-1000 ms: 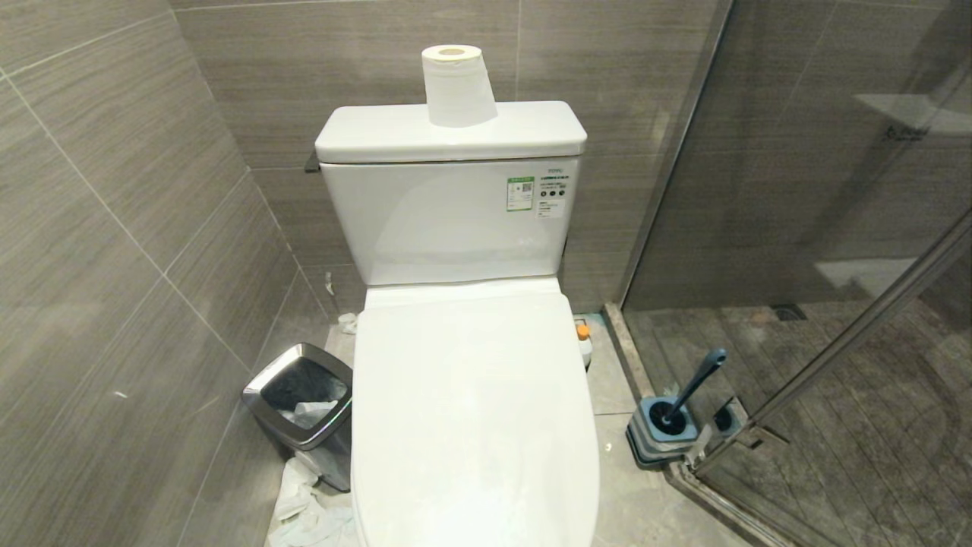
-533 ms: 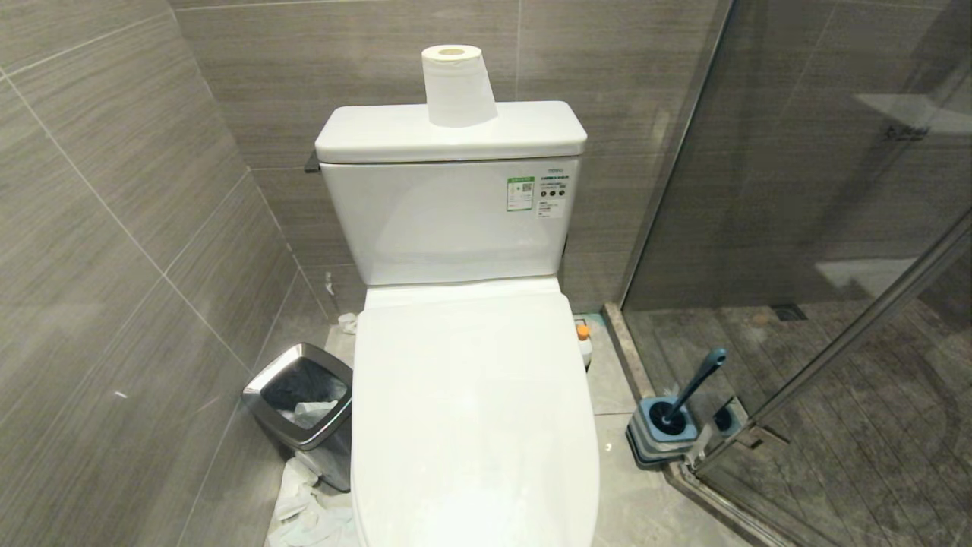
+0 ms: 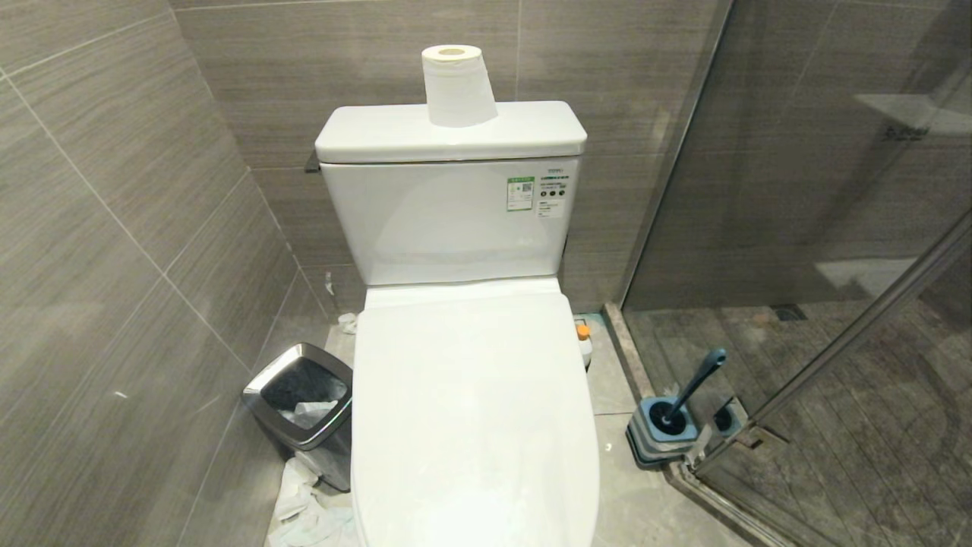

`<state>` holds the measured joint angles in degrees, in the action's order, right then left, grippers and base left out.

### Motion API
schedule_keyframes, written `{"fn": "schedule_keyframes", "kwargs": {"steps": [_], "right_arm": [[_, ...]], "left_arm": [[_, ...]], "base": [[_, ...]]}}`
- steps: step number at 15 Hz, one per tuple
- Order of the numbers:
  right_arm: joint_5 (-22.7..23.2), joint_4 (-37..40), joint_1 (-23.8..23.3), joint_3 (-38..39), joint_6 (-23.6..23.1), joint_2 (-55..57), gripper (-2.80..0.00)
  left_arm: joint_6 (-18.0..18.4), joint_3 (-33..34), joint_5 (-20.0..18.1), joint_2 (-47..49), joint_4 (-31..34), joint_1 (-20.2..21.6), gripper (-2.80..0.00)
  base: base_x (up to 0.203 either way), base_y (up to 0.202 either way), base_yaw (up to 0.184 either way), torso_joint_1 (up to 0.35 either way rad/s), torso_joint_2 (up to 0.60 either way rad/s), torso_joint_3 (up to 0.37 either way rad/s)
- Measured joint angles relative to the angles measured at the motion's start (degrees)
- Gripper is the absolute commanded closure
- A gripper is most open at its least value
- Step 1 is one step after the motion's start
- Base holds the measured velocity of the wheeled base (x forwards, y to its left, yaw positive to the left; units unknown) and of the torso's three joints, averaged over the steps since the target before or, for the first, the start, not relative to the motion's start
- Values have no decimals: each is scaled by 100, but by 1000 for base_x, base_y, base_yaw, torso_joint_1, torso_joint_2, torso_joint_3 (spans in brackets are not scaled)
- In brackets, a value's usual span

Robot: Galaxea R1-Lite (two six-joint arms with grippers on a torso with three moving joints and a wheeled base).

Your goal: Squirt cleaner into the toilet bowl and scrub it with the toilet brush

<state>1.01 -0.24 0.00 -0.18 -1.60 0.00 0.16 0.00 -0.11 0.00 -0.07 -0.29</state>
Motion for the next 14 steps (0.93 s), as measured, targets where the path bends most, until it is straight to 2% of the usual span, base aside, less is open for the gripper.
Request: {"fn": "schedule_keyframes", "kwargs": {"steps": [14], "right_arm": [[-3, 2, 0, 0, -2, 0, 0]], "left_arm": [[0, 0, 1, 0, 0, 0, 0]], "base": [[0, 0, 0, 0, 0, 0]]}}
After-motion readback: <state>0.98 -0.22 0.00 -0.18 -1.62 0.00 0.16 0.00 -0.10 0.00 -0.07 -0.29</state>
